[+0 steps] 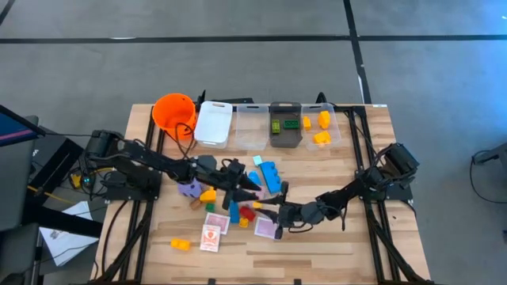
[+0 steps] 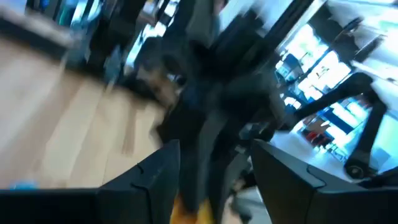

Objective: Pick & Place Toys
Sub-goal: Put the small yellow game piece into the black bin

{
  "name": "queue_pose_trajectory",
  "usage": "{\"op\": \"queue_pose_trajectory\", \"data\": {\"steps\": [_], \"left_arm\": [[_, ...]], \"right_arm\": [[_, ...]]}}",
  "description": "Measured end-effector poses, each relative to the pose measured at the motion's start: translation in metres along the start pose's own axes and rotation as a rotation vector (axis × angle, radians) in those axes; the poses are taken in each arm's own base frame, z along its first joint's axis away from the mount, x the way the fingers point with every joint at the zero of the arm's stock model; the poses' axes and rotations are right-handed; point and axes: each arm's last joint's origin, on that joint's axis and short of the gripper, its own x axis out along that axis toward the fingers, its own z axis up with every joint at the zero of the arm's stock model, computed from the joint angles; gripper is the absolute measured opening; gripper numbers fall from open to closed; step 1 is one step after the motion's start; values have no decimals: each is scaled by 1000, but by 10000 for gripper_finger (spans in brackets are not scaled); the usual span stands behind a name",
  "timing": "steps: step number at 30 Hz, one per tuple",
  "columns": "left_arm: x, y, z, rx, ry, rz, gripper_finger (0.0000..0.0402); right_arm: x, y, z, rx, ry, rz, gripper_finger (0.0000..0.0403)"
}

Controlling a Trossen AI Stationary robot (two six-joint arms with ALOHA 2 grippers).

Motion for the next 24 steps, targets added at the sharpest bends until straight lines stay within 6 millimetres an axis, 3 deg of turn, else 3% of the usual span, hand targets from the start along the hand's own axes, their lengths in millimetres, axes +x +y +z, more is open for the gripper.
{"op": "queue_pose_trajectory", "data": {"steps": [6,15,19,24], "left_arm": [[-18,-16,17,81,12,10,223],[-56,-25,36,287,5,307,235],[-70,-27,41,369,-25,439,228],[-84,-26,37,421,-37,508,221]], "right_arm": [[3,-5,-2,10,27,-30,90],[3,-22,-2,73,107,-341,90],[6,-47,-1,168,159,-374,90],[5,-97,-10,239,320,-448,90]]}}
